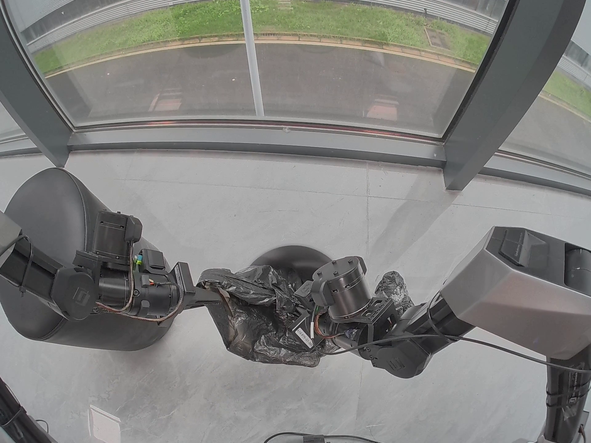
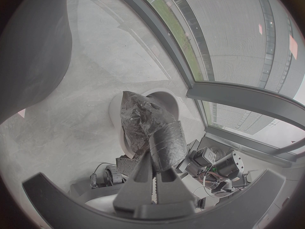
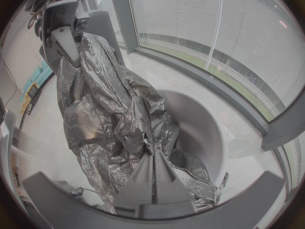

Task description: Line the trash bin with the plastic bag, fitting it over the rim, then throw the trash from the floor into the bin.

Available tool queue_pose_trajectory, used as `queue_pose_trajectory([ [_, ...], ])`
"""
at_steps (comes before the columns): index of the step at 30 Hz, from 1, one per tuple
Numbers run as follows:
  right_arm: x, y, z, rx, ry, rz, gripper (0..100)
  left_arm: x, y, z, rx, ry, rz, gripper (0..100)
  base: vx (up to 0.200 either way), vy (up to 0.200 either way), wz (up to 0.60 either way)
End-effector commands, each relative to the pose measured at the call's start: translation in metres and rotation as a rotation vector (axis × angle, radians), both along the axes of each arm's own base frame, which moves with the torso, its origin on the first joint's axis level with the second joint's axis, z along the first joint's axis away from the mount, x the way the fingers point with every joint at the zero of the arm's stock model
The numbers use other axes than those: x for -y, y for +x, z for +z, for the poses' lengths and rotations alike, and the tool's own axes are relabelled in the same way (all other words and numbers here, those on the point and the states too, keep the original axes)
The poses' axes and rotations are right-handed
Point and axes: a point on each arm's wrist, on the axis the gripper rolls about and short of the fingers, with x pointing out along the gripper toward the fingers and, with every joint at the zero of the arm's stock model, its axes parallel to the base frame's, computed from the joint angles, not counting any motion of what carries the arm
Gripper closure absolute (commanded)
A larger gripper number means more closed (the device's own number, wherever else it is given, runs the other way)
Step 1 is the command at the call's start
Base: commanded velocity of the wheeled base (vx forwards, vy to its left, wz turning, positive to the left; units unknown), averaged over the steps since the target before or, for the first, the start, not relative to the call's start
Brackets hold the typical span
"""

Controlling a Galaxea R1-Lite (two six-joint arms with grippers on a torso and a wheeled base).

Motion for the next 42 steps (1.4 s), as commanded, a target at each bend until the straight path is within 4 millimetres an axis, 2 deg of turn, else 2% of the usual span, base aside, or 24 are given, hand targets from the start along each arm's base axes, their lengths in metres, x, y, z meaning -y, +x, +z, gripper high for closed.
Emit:
queue_pose_trajectory([
  [1, 0.0, 0.0, 0.002, 0.004, 0.004, 0.001, 100, 0.0, -0.002, 0.002, 0.006, -0.002, 0.0, 100, 0.0, 0.0, 0.0],
  [11, 0.011, 0.005, 0.033, 0.057, 0.053, -0.031, 100, -0.001, -0.006, 0.006, 0.015, -0.006, -0.004, 100, 0.0, 0.0, 0.0],
  [13, 0.018, 0.006, 0.049, 0.084, 0.075, -0.045, 100, -0.001, -0.006, 0.006, 0.019, -0.007, -0.01, 100, 0.0, 0.0, 0.0],
  [17, 0.024, 0.007, 0.061, 0.113, 0.085, -0.079, 100, 0.0, -0.006, 0.003, 0.043, 0.009, -0.044, 100, 0.0, 0.0, 0.0],
  [24, 0.029, 0.008, 0.062, 0.123, 0.084, -0.102, 100, -0.001, -0.008, -0.006, 0.232, 0.12, -0.184, 100, 0.0, 0.0, 0.0],
  [29, 0.029, 0.009, 0.062, 0.125, 0.087, -0.111, 100, -0.002, -0.001, -0.007, 0.27, 0.11, -0.231, 100, 0.0, 0.0, 0.0],
  [33, 0.033, 0.012, 0.062, 0.128, 0.088, -0.126, 100, -0.006, 0.014, -0.013, 0.289, 0.038, -0.311, 100, 0.0, 0.0, 0.0],
  [42, 0.044, 0.025, 0.06, 0.144, 0.097, -0.169, 100, -0.004, 0.037, -0.02, 0.3, 0.034, -0.309, 100, 0.0, 0.0, 0.0],
])
